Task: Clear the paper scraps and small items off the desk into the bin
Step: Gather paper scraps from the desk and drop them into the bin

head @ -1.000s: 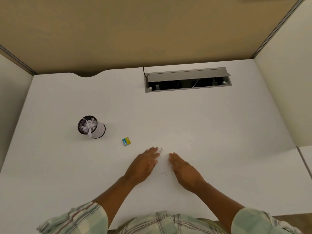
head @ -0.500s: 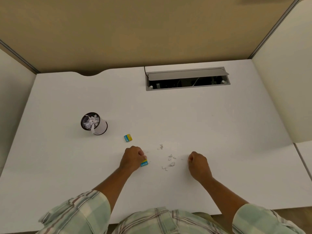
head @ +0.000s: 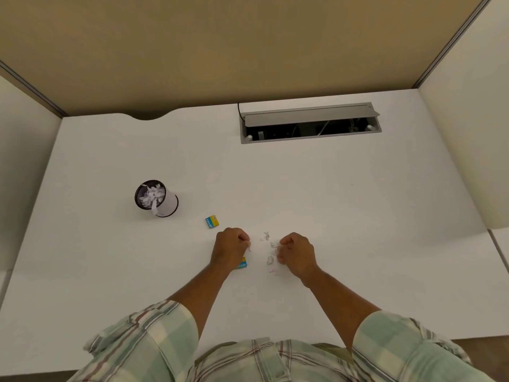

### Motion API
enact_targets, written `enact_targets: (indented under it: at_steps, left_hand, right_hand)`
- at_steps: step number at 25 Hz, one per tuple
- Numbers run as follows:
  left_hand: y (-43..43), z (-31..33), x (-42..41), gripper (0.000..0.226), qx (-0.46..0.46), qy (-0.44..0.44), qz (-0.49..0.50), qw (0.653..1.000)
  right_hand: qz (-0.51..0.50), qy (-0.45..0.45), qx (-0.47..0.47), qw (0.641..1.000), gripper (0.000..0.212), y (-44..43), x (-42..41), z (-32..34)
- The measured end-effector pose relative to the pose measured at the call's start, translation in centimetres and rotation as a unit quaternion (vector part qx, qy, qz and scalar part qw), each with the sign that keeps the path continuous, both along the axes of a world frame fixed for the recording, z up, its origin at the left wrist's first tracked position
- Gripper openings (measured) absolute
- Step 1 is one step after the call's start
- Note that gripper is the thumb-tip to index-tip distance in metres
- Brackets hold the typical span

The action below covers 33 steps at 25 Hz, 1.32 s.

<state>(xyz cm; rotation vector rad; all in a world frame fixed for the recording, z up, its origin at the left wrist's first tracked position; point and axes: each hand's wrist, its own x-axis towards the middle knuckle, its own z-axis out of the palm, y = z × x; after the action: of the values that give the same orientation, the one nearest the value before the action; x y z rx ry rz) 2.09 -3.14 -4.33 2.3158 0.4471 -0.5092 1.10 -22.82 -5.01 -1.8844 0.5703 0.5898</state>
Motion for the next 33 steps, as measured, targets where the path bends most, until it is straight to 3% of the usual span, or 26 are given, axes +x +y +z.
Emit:
enact_targets:
  at_steps: [1,5,8,12,16,21,24,28,30,33]
  left_hand:
    - [0.5,0.1,0.1,0.004,0.0,-0.006,0.009,1.0]
    - [2.4,-0.7,-0.1,0.012,0.011,0.023,0.014,1.0]
    - [1.9,-0.8,-0.4,0.041,0.023,0.081,-0.054,0.995]
    - [0.0,-0.6,-0.7,0.068,0.104,0.084,-0.194,0.972]
    - [-0.7,-0.9,-0.3,0.058,0.16,0.051,-0.253,0.953]
    - [-0.1,-0.6,0.5,0.031,0.053,0.014,-0.146,0.988]
    - [0.7,-0.2,1.1,0.041,0.021,0.044,-0.104,0.993]
    - [1.0,-0.4,1.0,0.056,0.07,0.102,-0.172,0.977]
    - [0.6,-0.5,0.7,0.059,0.09,0.095,-0.194,0.972]
    - [-0.1,-1.1,0.2,0.053,0.084,0.066,-0.21,0.972]
  right_hand:
    - [0.003,-0.001,-0.005,1.0,0.008,-0.5,-0.4,-0.1]
    - [0.177,0.006,-0.128,0.976,0.047,-1.3,-2.4,-0.7]
    - [0.268,0.001,-0.181,0.946,0.049,-0.1,-2.2,-1.2]
    - [0.25,-0.002,-0.145,0.957,0.043,0.9,-0.4,-1.1]
    - [0.243,-0.029,-0.178,0.953,0.04,1.8,1.3,-1.0]
    - [0.191,-0.049,-0.148,0.969,0.042,1.1,2.3,-1.1]
    - [0.222,-0.066,-0.166,0.958,0.05,0.0,2.6,-1.0]
    - [0.331,-0.059,-0.203,0.92,0.077,1.0,2.9,-0.7]
    - [0.377,-0.077,-0.221,0.896,0.068,2.4,2.9,-0.6]
    - [0.416,-0.114,-0.248,0.867,0.037,3.9,2.6,-0.6]
